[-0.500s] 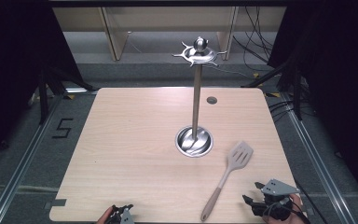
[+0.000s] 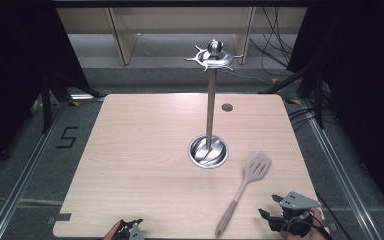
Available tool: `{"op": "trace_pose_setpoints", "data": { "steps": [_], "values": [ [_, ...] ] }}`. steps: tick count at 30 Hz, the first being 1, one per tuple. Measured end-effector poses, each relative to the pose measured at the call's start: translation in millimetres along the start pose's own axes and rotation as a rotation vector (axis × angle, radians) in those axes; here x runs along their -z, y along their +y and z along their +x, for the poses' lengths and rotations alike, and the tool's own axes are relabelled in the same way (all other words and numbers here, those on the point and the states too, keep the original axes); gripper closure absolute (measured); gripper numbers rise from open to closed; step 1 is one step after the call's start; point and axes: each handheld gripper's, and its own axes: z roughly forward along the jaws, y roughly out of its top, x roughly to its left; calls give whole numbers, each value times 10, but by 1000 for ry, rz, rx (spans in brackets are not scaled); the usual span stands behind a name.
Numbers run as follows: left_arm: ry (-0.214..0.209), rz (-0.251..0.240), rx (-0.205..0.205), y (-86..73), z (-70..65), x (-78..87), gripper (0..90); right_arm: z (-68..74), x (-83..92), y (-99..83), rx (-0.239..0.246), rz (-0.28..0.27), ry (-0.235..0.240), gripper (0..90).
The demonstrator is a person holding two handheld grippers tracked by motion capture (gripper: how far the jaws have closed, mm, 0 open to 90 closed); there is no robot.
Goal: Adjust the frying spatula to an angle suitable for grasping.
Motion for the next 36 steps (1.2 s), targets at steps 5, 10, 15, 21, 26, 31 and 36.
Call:
{"op": "trace_pose_setpoints", "data": {
  "steps": [5,10,15,21,26,31,36],
  "values": [
    [1,1,1,1,-1,-5,156,16,27,74,60,-41,10,258],
    [16,5,-6,10,-1,-6,155,14,39,263,184,-45,0,273],
    [3,-1,-9,10,25,-11,156,29,-4,456,252,8,151,308],
    [17,-5,-5,5,21,-5,155,51,-228,631,363,104,199,329],
    [18,-5,-7,4,23,-1,155,96,-399,750,449,165,239,329],
    [17,-4,-6,9,20,-5,155,138,-496,834,529,204,292,317],
    [20,-8,2,6,27,-6,155,188,-592,881,581,254,327,311]
  ]
}}
